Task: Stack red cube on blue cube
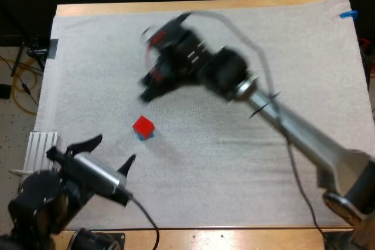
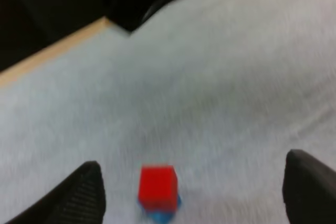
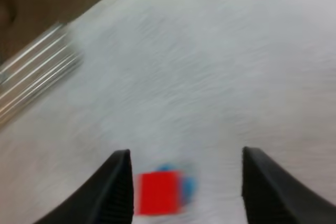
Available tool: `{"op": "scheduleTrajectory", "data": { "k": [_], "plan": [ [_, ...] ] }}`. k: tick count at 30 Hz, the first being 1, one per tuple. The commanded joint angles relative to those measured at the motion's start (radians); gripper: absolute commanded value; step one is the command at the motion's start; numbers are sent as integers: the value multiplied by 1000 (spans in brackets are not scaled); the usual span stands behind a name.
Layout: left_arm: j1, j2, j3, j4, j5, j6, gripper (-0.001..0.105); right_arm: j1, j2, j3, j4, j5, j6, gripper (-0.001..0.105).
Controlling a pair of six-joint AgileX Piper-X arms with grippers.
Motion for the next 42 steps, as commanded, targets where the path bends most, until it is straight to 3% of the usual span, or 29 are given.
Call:
{"op": "scheduleTrajectory", "data": {
  "k": [1,6,9,17,21,28,35,42],
  "plan": [
    [-3,41,-4,-77,-29,-16,67,-66,-24,-6,2,5,8,46],
    [36,150,-4,-207,-61,-21,67,-220,-76,-6,2,5,8,46],
    [108,198,-6,-264,-55,-21,67,-324,-114,-6,3,5,8,46],
    [335,240,-45,-325,61,-21,67,-596,-243,35,16,2,-25,46],
    [356,240,-71,-330,66,-21,67,-714,-330,112,16,-30,-37,46],
    [356,240,-82,-328,66,-59,67,-853,-612,401,-28,-57,-81,46],
    [356,169,-82,-297,70,-81,67,-853,-991,775,-143,-17,-82,46],
    [354,-28,-28,-283,70,-73,67,-854,-1334,1021,-142,-19,-77,46]
  ]
}}
